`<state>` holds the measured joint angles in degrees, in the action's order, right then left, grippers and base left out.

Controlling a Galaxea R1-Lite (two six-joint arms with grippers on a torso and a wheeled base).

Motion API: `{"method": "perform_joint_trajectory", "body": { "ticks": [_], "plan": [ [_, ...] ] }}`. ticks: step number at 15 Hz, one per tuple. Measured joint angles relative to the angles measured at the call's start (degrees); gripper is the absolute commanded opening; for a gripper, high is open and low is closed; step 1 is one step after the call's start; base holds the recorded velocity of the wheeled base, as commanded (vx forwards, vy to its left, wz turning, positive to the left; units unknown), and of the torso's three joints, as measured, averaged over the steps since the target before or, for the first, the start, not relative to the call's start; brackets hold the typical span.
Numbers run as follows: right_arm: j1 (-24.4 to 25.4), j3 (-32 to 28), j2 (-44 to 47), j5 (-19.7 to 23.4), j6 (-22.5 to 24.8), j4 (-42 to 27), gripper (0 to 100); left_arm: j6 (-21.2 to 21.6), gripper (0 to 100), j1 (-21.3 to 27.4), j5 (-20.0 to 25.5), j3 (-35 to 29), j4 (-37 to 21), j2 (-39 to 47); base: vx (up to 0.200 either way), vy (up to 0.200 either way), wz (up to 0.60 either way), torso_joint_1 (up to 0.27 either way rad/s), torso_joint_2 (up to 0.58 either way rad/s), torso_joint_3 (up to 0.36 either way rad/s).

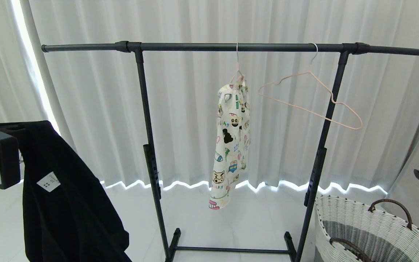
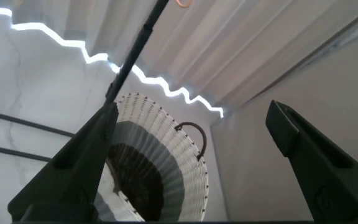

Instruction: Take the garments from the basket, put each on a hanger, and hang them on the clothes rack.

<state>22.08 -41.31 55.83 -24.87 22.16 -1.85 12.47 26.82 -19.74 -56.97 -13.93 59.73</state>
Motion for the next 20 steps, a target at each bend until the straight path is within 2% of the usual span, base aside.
{"method": "perform_joint_trajectory", "body": {
  "ticks": [3,6,9,14,20],
  "plan": [
    [-0.6,0.4,-0.4,0.0,-0.1,0.2,100,0.0,0,-0.1,-0.2,1.3,0.0,-0.8,0.0,0.0,0.0,0.119,-0.33,-0.198],
    [-0.7,0.4,-0.5,0.1,-0.2,0.3,100,2.5,0,-0.7,-0.1,3.7,0.0,-2.5,0.0,0.0,0.0,0.178,-0.45,-0.271],
    [-0.9,0.3,-0.5,0.4,-0.4,0.4,100,3.0,0,-1.1,-0.1,5.8,0.0,-4.4,0.0,0.0,0.0,0.201,-0.48,-0.281],
    [-0.9,0.1,0.3,2.3,-7.0,3.6,100,3.0,0,-1.2,-0.1,6.9,0.0,-5.8,0.0,0.0,0.0,0.214,-0.5,-0.281],
    [-0.9,0.3,1.3,2.7,-7.9,3.9,100,2.9,0,-1.9,-0.1,7.1,1.1,-6.1,0.0,0.0,0.0,0.242,-0.53,-0.29]
  ]
}}
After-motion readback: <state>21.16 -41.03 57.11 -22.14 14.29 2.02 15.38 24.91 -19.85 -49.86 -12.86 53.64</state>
